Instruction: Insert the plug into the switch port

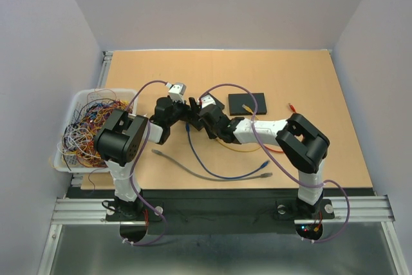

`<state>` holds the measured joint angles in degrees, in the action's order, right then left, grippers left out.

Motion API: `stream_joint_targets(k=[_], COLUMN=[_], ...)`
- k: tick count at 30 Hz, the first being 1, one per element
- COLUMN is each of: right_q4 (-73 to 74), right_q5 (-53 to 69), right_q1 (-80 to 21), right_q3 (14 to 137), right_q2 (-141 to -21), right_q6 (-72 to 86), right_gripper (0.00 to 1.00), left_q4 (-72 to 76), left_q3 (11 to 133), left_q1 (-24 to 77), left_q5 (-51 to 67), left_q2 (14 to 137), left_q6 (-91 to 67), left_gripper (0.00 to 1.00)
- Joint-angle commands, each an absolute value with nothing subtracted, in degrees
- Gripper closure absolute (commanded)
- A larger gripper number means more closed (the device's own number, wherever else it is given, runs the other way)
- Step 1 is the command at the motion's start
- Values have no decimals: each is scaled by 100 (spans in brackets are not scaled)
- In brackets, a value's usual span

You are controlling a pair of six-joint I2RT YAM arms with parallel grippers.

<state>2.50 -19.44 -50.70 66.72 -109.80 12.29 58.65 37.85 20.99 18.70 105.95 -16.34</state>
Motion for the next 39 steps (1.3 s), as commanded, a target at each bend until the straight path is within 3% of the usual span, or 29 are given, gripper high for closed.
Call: stream_joint_targets(k=[1, 9, 20, 30, 39], right_q4=[-623, -940, -1265, -1995, -2460], right_q5=[-2074, -1960, -1951, -1582, -265], right_q1=[-5098, -5098, -5098, -4993, -4492], right_q3=[6926, 6882, 7128, 6890, 6838], right_q2=[-10960, -10749, -10942, -10802, -10819], right_q6=[1090, 809, 501, 79, 167], right_gripper=[99, 99, 100, 99, 100], left_q4=[5766, 5528, 5300, 5247, 5229], left_q3=[3823, 3920, 4078, 4122, 4175], left_q1=[2223, 2364, 2531, 2610, 2689], left_q5=[2109, 1907, 2039, 2118, 2276], left_q2=[10520, 10573, 10758, 10828, 10863], left_q6=[-1600, -1415, -1327, -1187, -1064], left_gripper=[12, 13, 29, 33, 33])
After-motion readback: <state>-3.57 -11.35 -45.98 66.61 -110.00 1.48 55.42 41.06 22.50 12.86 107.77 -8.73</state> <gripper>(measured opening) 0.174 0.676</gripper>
